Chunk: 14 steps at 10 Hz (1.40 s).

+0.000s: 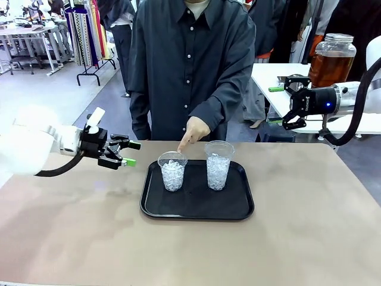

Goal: Pour the drink into the iced cup.
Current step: Pick up the iced cup indicated by the human and present it to them.

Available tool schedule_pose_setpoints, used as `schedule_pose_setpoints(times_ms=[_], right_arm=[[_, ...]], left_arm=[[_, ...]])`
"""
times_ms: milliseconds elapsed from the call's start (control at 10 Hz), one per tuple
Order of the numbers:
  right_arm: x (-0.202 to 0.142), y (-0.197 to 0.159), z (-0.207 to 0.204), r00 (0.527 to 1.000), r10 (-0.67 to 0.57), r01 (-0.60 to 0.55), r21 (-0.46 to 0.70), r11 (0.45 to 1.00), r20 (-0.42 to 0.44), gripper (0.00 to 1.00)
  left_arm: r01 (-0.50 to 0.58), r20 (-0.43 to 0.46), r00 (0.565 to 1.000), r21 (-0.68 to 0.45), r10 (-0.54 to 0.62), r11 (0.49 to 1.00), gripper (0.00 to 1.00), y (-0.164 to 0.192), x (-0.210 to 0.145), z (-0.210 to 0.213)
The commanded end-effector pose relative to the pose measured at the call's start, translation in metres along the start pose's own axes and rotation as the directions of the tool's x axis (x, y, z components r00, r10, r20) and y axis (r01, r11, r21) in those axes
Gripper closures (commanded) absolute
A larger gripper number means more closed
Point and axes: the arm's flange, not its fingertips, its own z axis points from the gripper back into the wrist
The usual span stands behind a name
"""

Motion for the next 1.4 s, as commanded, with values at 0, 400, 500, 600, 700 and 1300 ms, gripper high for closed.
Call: schedule_pose_setpoints(times_ms=[0, 400, 500, 600, 700, 1300], right_arm=[[0.0, 0.001, 0.001, 1.0, 0.002, -0.002, 0.0, 1.0, 0.001, 0.0], [0.0, 0.001, 0.001, 1.0, 0.002, -0.002, 0.0, 1.0, 0.001, 0.0], [0.0, 0.001, 0.001, 1.0, 0.002, -0.002, 0.0, 1.0, 0.001, 0.0], [0.0, 0.001, 0.001, 1.0, 0.002, -0.002, 0.0, 1.0, 0.001, 0.0], [0.0, 0.001, 0.001, 1.0, 0.002, -0.002, 0.0, 1.0, 0.001, 0.0], [0.0, 0.001, 0.001, 1.0, 0.002, -0.002, 0.0, 1.0, 0.001, 0.0]], left_arm=[[-0.008, -0.004, 1.0, 0.016, 0.008, 1.0, 0.0, 0.01, -0.004, -0.012], [-0.031, -0.019, 0.999, -0.001, 0.031, 1.0, 0.0, 0.02, -0.016, -0.033], [-0.042, -0.017, 0.999, -0.002, 0.042, 0.999, 0.0, 0.023, -0.02, -0.04], [-0.048, -0.013, 0.999, -0.004, 0.048, 0.999, 0.0, 0.025, -0.023, -0.046], [-0.052, -0.013, 0.999, -0.016, 0.052, 0.999, 0.0, 0.026, -0.024, -0.052], [-0.063, -0.02, 0.998, -0.059, 0.062, 0.996, 0.0, 0.02, -0.023, -0.076]])
